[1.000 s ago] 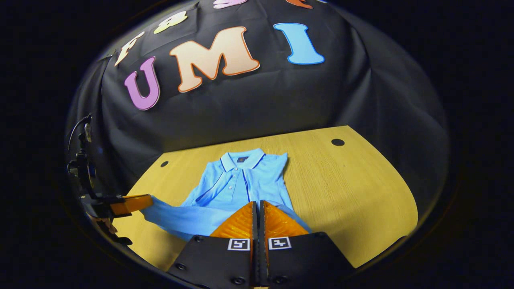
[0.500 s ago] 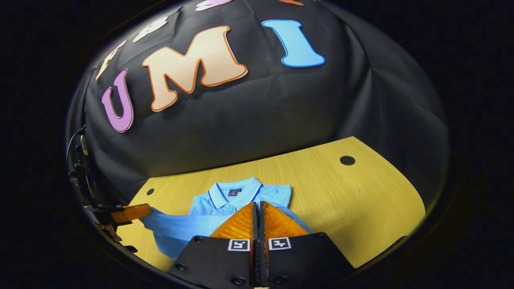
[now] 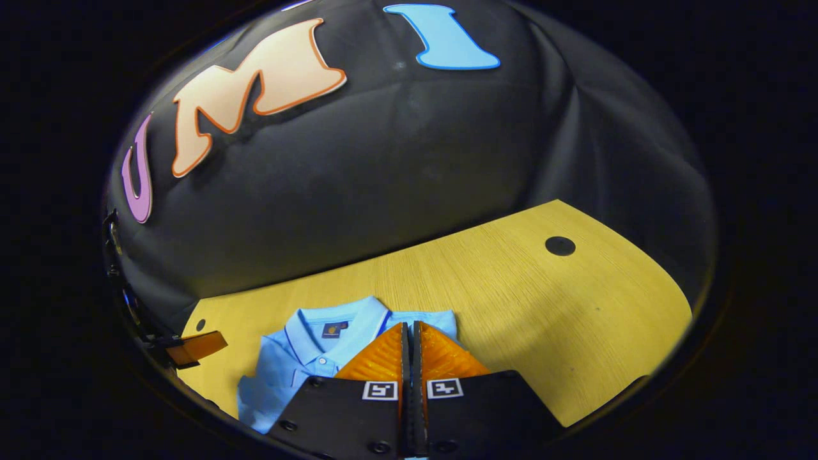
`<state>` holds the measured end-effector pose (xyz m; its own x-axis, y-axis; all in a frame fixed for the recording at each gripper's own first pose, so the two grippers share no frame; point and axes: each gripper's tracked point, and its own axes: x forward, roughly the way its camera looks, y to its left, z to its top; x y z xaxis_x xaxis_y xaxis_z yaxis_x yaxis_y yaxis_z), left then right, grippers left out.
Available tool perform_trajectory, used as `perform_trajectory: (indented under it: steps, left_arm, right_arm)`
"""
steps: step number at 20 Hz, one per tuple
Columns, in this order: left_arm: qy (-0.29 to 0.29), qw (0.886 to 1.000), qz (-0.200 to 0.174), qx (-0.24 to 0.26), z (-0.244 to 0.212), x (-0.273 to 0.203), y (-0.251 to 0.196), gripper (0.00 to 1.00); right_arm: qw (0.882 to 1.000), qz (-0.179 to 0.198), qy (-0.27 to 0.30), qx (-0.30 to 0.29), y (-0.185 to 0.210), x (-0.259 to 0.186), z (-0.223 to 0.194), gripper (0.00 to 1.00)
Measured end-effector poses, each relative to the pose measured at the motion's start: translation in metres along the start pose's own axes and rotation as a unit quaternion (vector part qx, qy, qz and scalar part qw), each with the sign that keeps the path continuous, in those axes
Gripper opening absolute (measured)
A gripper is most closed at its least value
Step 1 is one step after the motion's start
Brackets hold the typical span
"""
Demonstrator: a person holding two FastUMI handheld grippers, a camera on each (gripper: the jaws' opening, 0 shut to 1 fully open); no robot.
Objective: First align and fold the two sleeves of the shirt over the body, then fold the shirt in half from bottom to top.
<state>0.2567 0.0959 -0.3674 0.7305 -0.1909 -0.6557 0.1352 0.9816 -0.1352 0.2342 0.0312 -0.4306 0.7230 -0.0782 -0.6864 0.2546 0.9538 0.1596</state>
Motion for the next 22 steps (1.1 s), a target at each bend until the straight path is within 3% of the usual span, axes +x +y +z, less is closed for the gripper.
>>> perform_trajectory:
  steps: [1,2,3,5,6,7,8,9,14,17,22]
  left_arm:
    - [-0.005,1.0,0.002,-0.011,-0.001,0.003,0.0,0.0]
    - [-0.008,1.0,0.004,-0.023,0.002,0.001,0.001,0.0]
    - [-0.007,0.999,-0.006,-0.032,-0.004,-0.003,-0.004,0.07]
    - [-0.023,0.999,-0.003,-0.026,0.004,-0.014,-0.006,0.54]
    - [-0.035,0.999,0.002,-0.016,0.008,-0.019,-0.007,0.77]
    - [-0.047,0.999,0.009,-0.005,0.015,-0.037,-0.012,1.0]
    - [-0.059,0.998,0.016,0.005,0.021,-0.049,-0.015,1.0]
    - [-0.072,0.997,0.021,0.014,0.023,-0.065,-0.021,0.96]
    - [-0.142,0.988,0.05,0.031,0.039,-0.153,-0.044,0.96]
    - [-0.18,0.981,0.064,0.025,0.047,-0.206,-0.05,0.96]
    - [-0.21,0.974,0.083,0.031,0.037,-0.279,-0.061,0.95]
  right_arm:
    - [1.0,-0.004,0.002,-0.005,-0.004,-0.001,-0.002,0.02]
    - [1.0,-0.006,-0.002,-0.014,-0.005,-0.005,0.0,0.27]
    - [1.0,-0.005,-0.012,-0.026,-0.004,-0.012,0.007,0.51]
    - [0.998,0.014,-0.038,-0.04,0.005,-0.028,0.021,1.0]
    - [0.997,0.025,-0.055,-0.041,0.012,-0.043,0.028,0.95]
    - [0.996,0.033,-0.068,-0.046,0.017,-0.058,0.034,0.98]
    - [0.994,0.036,-0.084,-0.053,0.018,-0.076,0.04,0.92]
    - [0.992,0.038,-0.101,-0.061,0.02,-0.093,0.046,0.97]
    - [0.977,0.05,-0.176,-0.11,0.027,-0.186,0.069,0.97]
    - [0.961,0.054,-0.233,-0.138,0.028,-0.243,0.08,0.98]
    - [0.954,0.075,-0.255,-0.139,0.019,-0.318,0.072,0.97]
